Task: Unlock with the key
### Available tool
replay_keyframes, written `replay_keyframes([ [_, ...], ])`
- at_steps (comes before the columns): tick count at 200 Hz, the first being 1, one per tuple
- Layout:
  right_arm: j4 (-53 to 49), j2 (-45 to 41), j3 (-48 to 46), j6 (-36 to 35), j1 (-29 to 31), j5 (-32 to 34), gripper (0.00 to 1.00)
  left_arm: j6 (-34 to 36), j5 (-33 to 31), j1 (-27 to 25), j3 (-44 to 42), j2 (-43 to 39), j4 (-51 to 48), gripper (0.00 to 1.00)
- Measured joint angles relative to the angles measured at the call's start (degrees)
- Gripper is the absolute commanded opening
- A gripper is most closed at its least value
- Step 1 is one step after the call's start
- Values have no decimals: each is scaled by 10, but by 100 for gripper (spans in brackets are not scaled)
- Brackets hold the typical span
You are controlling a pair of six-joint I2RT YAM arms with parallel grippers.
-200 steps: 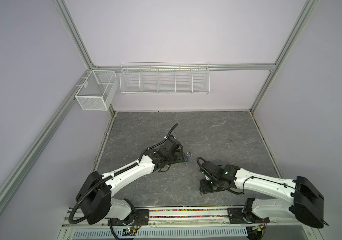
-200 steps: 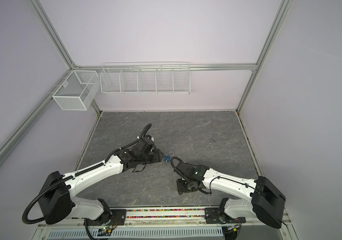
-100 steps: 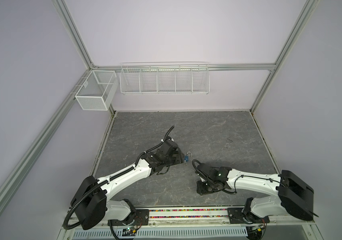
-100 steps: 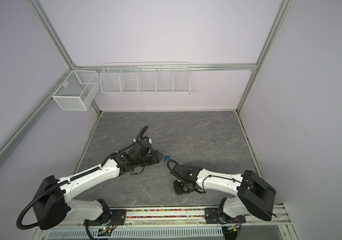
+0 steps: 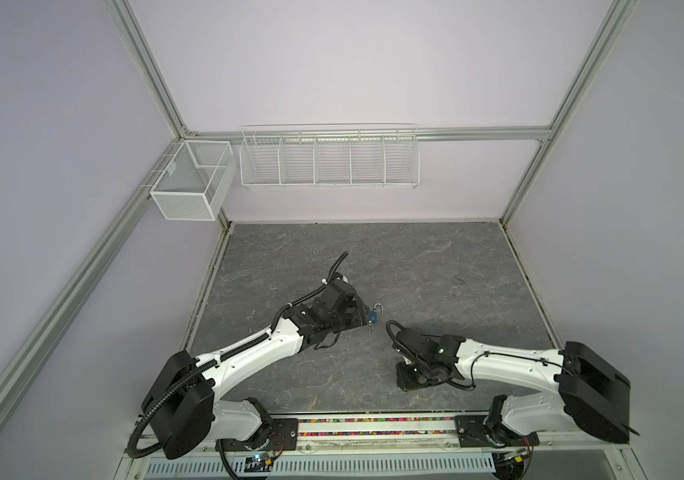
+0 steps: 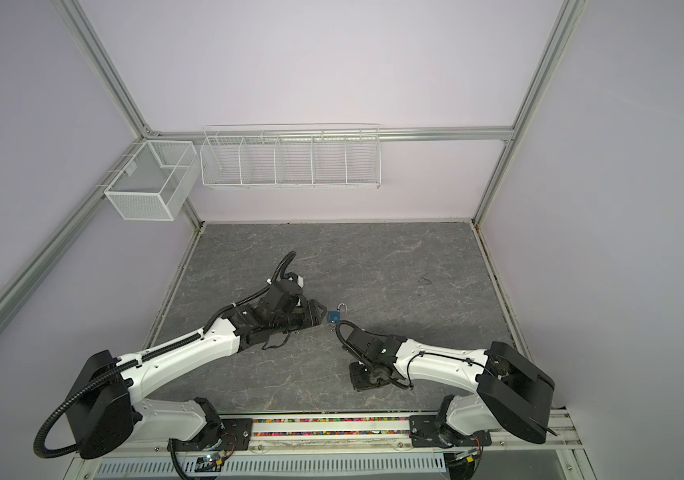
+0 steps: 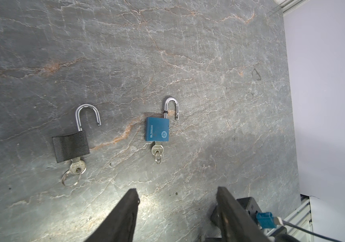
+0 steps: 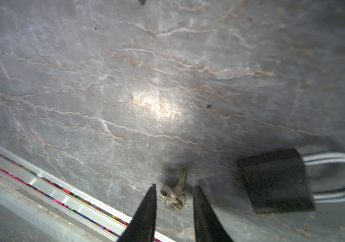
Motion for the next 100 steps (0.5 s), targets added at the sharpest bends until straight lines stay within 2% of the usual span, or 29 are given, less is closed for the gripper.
replay_keyframes([
  [39, 13, 10, 1, -1, 8, -4, 23, 0, 0, 0, -4, 0, 2, 60],
  [53, 17, 12, 1, 0, 10, -5, 17, 0, 0, 0, -4, 0, 3, 60],
  [100, 23, 16, 4, 0, 15, -6, 9, -3, 0, 0, -8, 0, 8, 60],
])
